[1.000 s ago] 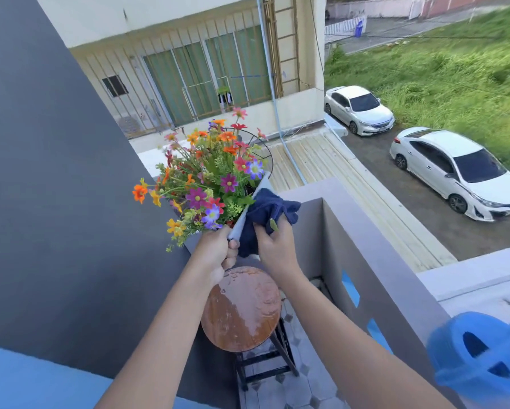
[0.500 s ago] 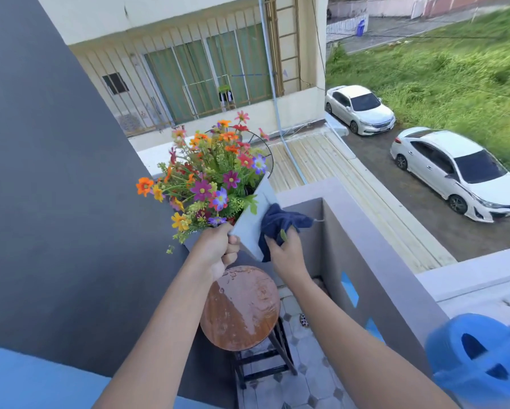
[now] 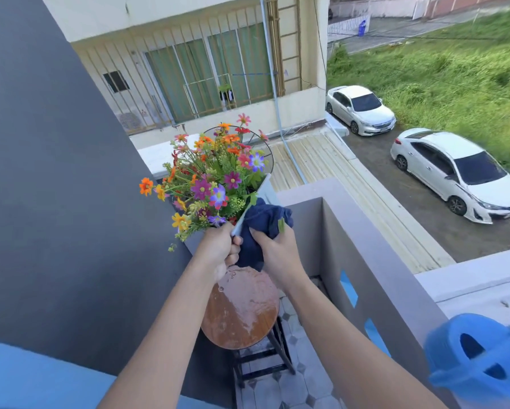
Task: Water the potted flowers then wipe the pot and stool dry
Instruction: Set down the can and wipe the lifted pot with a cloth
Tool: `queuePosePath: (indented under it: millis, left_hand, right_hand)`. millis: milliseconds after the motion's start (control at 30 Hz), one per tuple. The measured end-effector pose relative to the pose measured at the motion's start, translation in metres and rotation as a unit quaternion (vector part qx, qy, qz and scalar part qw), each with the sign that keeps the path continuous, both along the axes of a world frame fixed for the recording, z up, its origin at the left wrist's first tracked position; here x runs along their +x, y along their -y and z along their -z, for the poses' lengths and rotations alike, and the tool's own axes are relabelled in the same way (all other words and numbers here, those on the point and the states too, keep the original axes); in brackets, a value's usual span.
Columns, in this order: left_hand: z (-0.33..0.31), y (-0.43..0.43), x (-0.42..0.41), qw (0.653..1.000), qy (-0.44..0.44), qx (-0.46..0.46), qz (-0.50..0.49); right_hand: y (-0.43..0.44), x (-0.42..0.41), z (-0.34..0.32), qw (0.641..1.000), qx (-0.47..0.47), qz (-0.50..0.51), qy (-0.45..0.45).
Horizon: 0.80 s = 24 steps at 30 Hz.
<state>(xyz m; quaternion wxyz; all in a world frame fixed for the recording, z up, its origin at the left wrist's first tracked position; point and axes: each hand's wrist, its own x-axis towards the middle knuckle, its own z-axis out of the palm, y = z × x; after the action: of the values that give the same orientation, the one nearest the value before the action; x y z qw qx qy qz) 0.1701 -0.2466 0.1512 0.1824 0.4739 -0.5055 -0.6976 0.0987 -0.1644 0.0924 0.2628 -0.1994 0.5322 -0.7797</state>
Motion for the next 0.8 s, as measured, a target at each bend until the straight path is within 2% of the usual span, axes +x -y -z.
queuePosePath:
  millis: [133, 300, 500, 700, 800]
  left_hand:
    - [0.002, -0.002, 0.002, 0.998, 0.029, -0.044, 0.025]
    - [0.003, -0.001, 0.01, 0.997, 0.041, -0.038, 0.053]
    - [-0.008, -0.004, 0.017, 0.995, 0.039, -0.022, 0.084]
    - [-0.019, 0.002, 0.017, 0.997, 0.02, -0.016, 0.079]
    - [-0.022, 0.004, 0.014, 0.998, -0.011, 0.003, 0.056]
  right_hand:
    - [0.001, -0.008, -0.012, 0.992, -0.015, 0.09, 0.088]
    - [0.003, -0.042, -0.033, 0.972, -0.061, 0.166, 0.156]
    - [-0.009, -0.063, -0.011, 0.983, 0.067, 0.166, 0.03]
    - [-0.011, -0.037, 0.025, 0.984, 0.097, 0.147, -0.023]
    - [-0.009, -0.015, 0.027, 0.985, 0.099, 0.102, -0.096]
